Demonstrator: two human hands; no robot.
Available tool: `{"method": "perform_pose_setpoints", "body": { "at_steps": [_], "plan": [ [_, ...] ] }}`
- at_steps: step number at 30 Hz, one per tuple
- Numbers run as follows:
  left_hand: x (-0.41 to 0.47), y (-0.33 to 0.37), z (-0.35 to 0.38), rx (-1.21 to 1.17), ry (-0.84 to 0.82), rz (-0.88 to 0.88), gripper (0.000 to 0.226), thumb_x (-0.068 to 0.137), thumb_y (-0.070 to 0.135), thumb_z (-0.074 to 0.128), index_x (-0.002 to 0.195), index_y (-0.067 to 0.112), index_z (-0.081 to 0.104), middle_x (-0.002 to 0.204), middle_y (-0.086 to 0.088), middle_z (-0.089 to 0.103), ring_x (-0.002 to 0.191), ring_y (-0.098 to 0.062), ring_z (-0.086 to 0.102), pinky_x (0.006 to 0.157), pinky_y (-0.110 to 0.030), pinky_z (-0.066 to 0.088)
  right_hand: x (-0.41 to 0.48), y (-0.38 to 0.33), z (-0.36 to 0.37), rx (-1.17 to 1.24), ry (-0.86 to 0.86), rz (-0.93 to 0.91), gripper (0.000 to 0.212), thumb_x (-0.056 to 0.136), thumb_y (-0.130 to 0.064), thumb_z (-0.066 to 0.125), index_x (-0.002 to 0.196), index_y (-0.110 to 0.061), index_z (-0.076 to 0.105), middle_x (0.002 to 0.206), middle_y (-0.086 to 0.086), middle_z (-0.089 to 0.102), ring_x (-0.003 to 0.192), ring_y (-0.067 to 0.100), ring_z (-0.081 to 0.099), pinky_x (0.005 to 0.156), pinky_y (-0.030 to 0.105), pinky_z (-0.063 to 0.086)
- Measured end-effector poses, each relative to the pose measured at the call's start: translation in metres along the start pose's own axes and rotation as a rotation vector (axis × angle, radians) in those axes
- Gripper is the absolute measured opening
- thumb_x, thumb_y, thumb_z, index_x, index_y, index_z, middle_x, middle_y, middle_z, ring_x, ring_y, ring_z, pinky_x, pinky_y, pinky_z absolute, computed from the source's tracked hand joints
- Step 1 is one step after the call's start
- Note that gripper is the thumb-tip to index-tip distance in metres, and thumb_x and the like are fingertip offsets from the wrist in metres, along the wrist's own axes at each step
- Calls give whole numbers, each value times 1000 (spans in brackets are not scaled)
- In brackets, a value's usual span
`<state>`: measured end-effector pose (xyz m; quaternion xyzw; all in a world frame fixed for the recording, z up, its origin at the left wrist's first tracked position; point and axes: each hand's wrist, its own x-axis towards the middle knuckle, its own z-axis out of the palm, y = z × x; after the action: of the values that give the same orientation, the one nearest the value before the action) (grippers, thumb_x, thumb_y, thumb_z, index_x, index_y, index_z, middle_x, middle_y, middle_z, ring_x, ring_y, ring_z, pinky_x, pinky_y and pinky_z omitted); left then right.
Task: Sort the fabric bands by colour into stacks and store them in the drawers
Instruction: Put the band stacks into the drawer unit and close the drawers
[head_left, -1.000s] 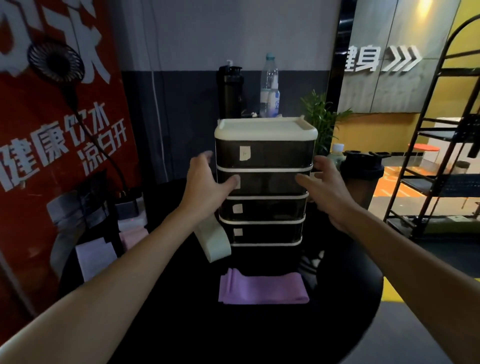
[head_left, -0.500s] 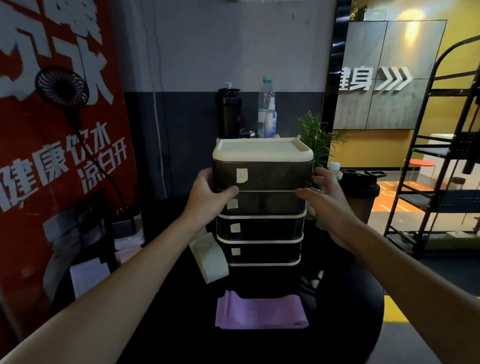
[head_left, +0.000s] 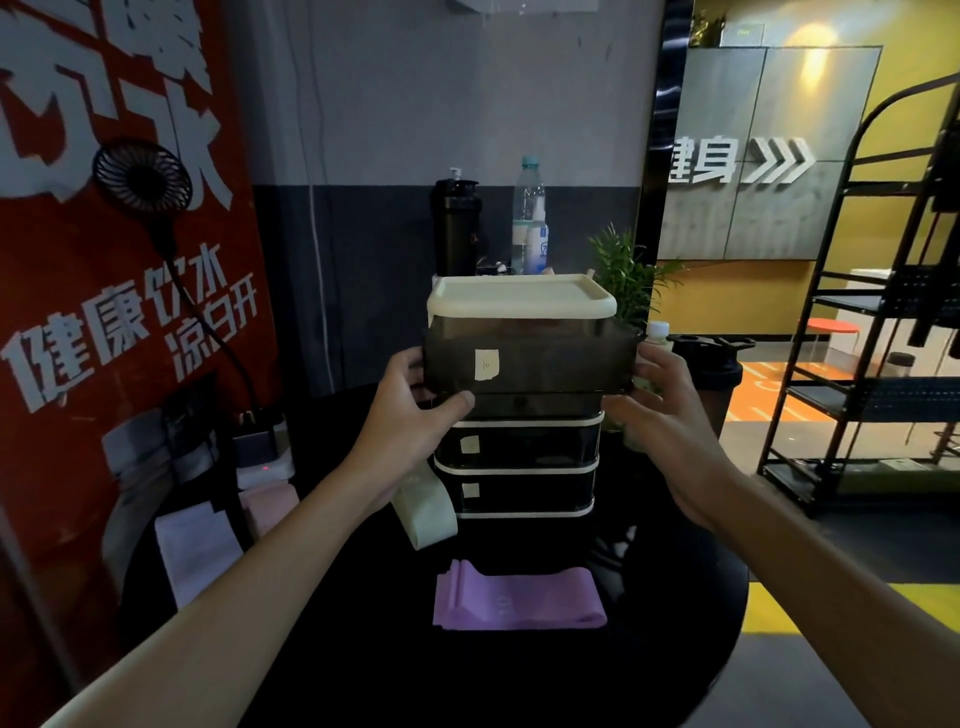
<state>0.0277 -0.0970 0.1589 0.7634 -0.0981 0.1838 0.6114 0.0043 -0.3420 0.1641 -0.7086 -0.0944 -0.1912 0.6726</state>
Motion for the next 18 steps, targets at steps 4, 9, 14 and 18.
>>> {"method": "perform_pose_setpoints", "body": {
  "at_steps": [4,9,14,18],
  "plan": [
    [-8,1,-1,-5,-6,14,63,84,20,77,138,23,44,126,6,57,116,-12,57,102,-36,50,-7,-3,-1,0,8,-15,58,88,0,64,133,-28,41,134,1,49,109,8,58,95,32,51],
    [-17,3,-4,-24,-3,35,62,86,17,75,140,21,44,130,6,57,119,-9,56,99,-29,49,-14,-2,-2,-24,-5,-46,59,88,1,64,133,-29,39,134,0,49,108,6,61,85,24,54],
    [-32,-9,-6,-48,30,2,63,88,18,73,141,25,40,131,7,53,118,-7,56,101,-30,48,-21,6,-5,-86,17,-24,62,91,-4,64,140,-27,34,141,-2,42,107,3,61,93,31,53],
    [-54,-37,-2,13,37,-26,45,88,19,72,125,30,49,117,6,59,108,-9,60,92,-24,47,-33,26,-6,-138,21,57,64,92,-8,61,145,-24,28,139,-1,42,114,11,56,90,28,51]
  ]
}}
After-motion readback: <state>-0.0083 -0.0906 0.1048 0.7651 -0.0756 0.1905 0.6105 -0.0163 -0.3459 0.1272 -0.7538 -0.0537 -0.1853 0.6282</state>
